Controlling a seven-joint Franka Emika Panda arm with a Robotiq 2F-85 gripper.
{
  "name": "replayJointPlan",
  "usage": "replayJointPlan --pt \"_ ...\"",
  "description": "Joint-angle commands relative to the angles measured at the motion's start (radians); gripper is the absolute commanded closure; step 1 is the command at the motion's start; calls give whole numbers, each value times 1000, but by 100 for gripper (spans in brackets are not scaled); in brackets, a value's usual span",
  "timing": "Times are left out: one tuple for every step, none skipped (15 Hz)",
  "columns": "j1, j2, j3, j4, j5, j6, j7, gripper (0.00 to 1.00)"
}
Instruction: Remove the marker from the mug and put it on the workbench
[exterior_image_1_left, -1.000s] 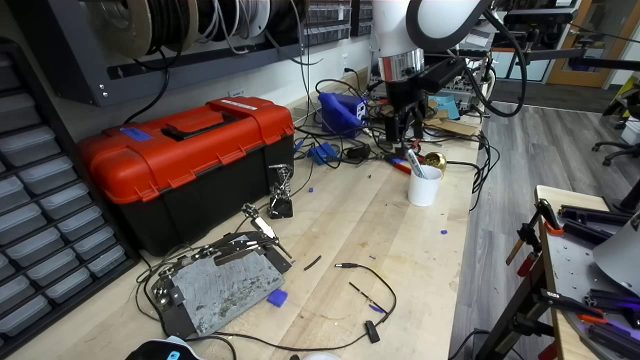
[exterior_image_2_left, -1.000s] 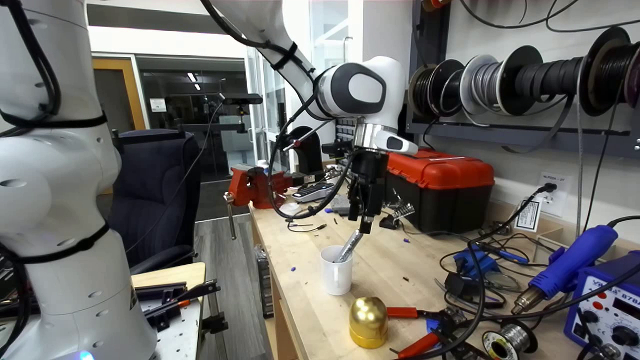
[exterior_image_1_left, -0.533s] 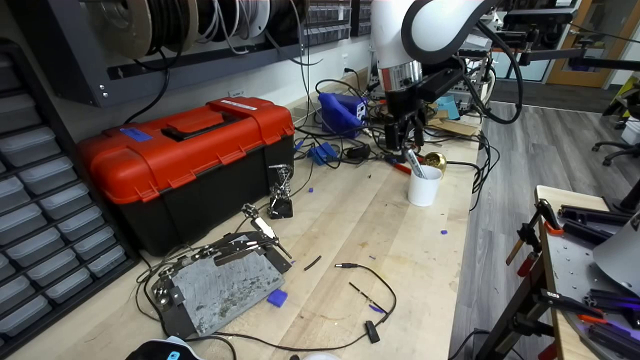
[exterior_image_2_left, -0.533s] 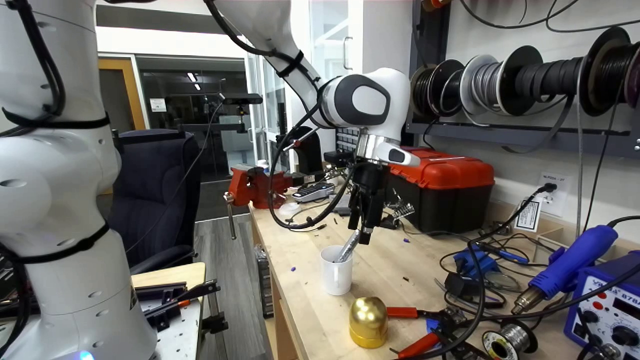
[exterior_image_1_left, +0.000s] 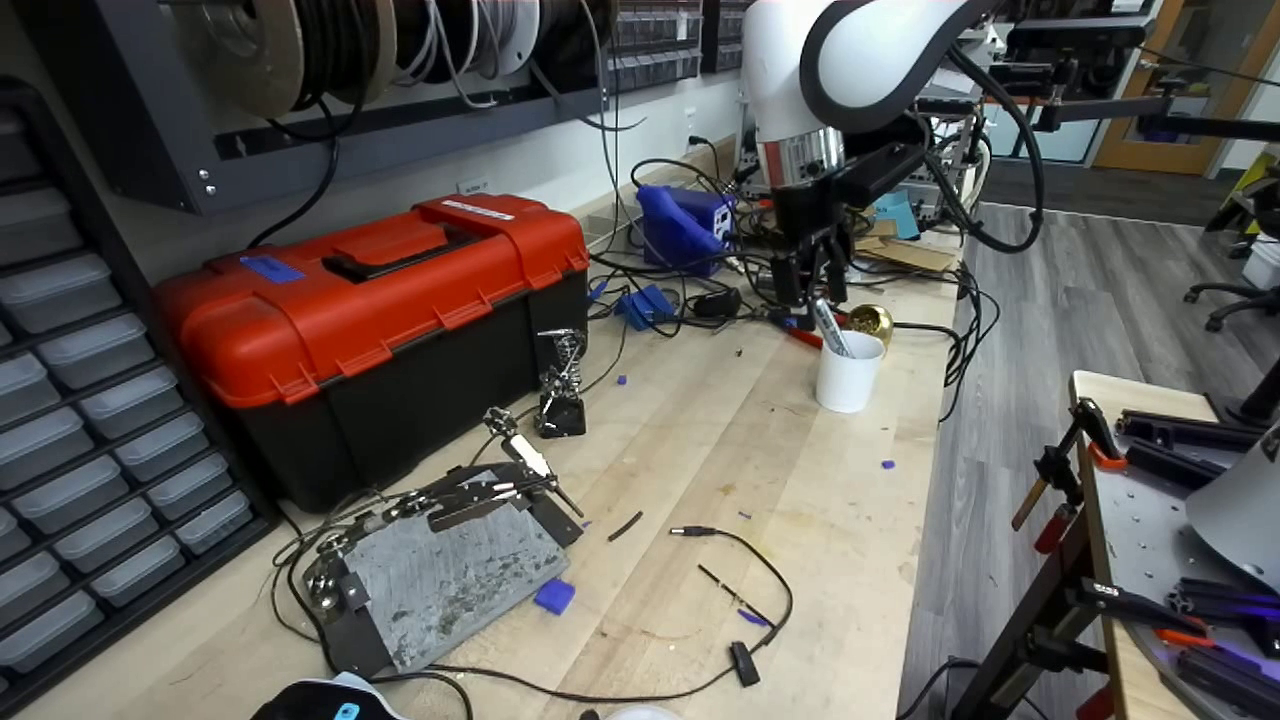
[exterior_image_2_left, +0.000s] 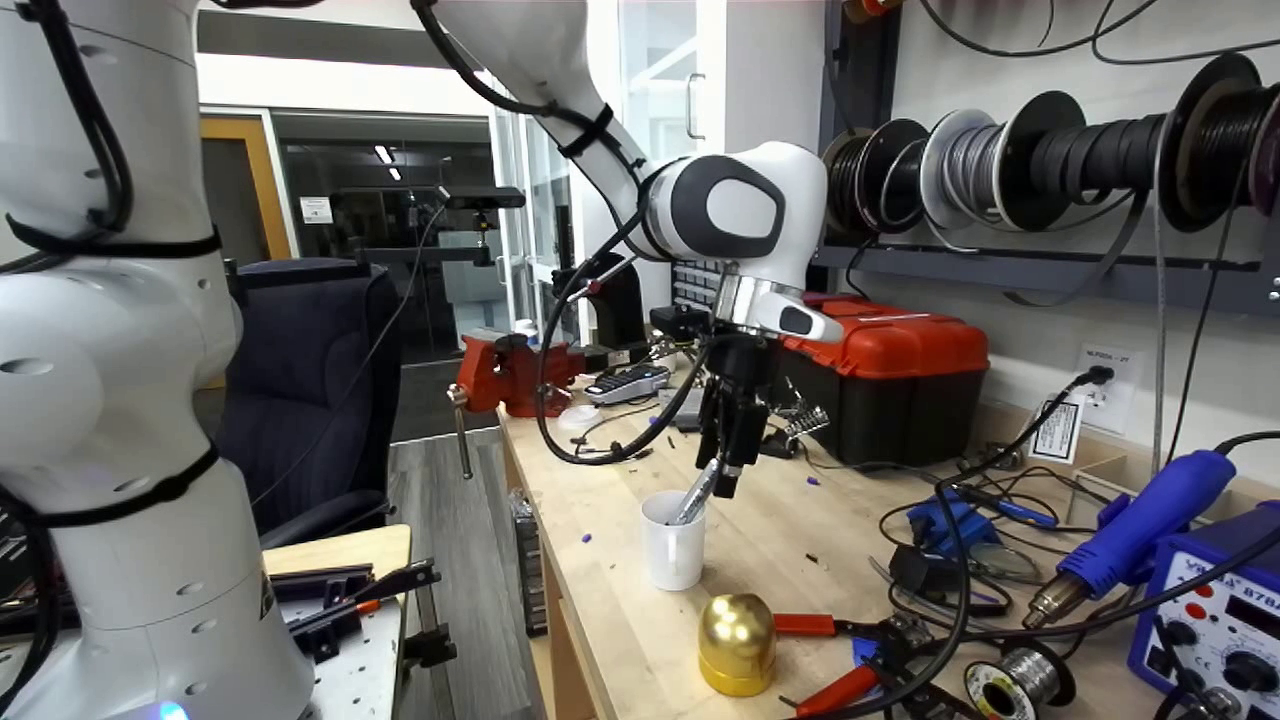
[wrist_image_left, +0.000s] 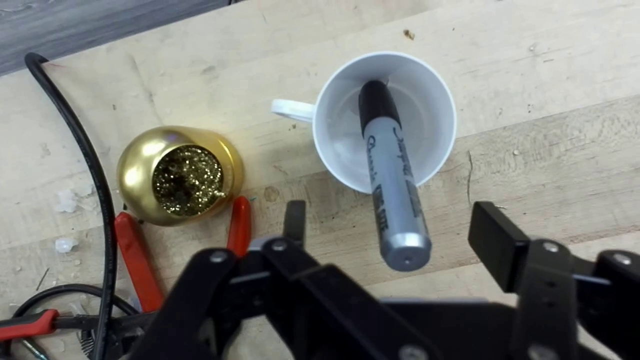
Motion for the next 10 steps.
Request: replayJointPlan --pt "5 12 -14 9 36 22 -38 15" --pt "5 14 -14 10 39 22 -41 27" --pt "5 15 -14 10 43 22 -47 41" --pt "5 15 -14 11 46 21 -51 44" --pt "6 13 -14 10 46 20 -52 51" --pt "6 11 -14 8 45 20 -53 59" --pt "5 9 -15 7 46 21 -54 66" --pt "5 7 -15 5 46 21 -55 75" --pt "4 3 -16 2 46 22 -56 81" --pt "4 1 -17 1 45 22 -57 89"
